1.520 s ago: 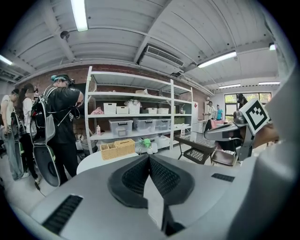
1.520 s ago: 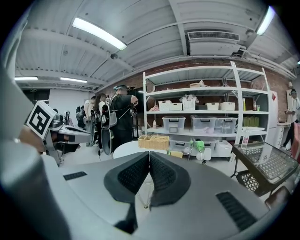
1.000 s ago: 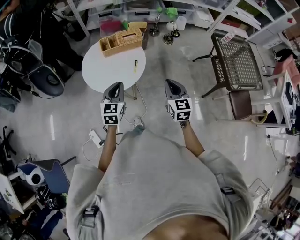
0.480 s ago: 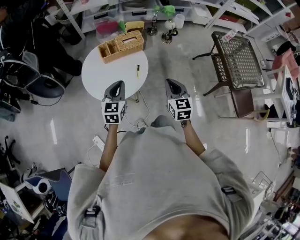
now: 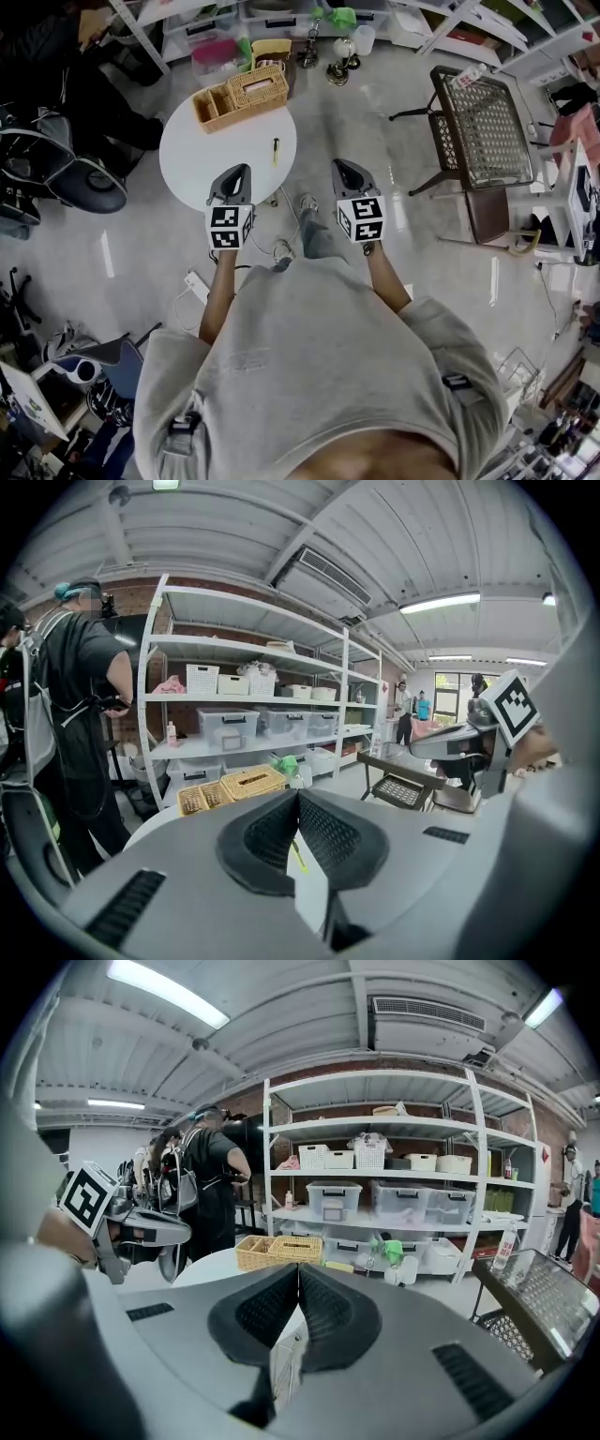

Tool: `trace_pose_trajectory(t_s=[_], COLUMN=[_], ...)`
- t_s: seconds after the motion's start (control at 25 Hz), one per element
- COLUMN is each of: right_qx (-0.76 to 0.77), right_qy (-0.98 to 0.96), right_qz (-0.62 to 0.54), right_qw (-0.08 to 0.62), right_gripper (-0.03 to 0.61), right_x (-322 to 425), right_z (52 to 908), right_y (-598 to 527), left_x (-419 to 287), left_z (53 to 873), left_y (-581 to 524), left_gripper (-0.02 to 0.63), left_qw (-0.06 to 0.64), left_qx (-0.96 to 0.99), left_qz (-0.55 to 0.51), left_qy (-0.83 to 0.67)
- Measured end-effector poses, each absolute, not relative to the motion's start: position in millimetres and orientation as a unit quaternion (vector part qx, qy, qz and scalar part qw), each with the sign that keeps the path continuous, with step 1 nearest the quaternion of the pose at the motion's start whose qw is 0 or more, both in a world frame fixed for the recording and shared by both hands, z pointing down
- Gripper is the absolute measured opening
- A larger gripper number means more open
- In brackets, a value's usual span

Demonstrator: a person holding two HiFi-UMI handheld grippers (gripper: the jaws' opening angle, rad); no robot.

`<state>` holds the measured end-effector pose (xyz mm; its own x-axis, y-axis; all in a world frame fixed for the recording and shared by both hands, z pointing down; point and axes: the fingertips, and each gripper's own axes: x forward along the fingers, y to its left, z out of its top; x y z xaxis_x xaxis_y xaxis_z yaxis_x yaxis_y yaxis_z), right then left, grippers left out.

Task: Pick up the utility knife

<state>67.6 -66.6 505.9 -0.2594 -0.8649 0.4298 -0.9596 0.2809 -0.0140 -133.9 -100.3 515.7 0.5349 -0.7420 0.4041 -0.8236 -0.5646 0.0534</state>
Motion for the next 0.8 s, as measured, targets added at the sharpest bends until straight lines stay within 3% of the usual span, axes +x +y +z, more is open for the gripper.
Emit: trace_pose_trajectory(t_s=[0.8], right_qx=[0.486], right_qy=[-0.844], right_qz=[0.152], right_qw=[0.168], right_gripper=[0.032], right_x=[98], right_z=[525], right_y=[-226], left_x=[-105], left_z=[525], left_y=[-203], left_gripper=[0.02], left_qw=[0.138], left_qx=[0.807], left_qz=[0.206], left_qy=[-0.537])
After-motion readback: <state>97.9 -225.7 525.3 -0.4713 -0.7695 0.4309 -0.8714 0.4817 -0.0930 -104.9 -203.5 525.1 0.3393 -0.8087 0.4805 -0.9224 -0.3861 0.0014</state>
